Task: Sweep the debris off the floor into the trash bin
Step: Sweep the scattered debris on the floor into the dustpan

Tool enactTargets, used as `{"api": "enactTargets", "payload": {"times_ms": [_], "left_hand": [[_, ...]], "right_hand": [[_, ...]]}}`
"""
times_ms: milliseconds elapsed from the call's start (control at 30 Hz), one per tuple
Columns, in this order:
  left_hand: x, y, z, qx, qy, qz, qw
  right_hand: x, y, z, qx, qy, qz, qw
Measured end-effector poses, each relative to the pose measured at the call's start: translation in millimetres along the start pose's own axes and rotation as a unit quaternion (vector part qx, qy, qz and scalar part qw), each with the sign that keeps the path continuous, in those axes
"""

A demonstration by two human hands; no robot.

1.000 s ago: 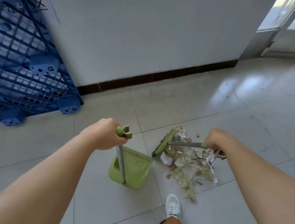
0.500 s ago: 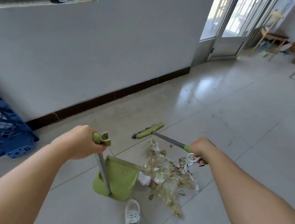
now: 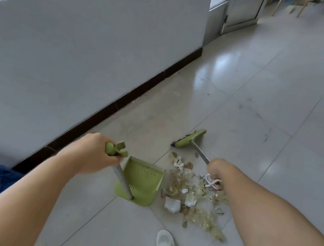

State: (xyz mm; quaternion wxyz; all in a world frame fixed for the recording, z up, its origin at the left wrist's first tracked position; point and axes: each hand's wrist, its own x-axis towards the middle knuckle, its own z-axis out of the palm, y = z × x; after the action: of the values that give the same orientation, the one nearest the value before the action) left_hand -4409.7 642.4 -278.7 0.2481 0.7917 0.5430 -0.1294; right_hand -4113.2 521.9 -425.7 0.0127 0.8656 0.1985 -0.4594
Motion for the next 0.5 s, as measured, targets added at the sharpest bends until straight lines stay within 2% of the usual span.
{"api": "enactTargets", "payload": {"times_ms": [133,267,500], "left_hand": [[28.8,6.3,-9.1,0.019,-0.014,0.015,1.000],[50.5,9.5,-15.0,0.014,-0.015,0.036,0.999],[61.8,6.8,-15.7,0.026,-0.039,0.088,0.995]], "right_hand": [[11.9,9.7,12.4,-0.042,-0.043,0.017,0.998],[12.3,19.3,24.7,-0.021,-0.049,-0.003,0.999],[-21.5,37.1,57.8,0.089,-0.075,0.065,0.991]]}}
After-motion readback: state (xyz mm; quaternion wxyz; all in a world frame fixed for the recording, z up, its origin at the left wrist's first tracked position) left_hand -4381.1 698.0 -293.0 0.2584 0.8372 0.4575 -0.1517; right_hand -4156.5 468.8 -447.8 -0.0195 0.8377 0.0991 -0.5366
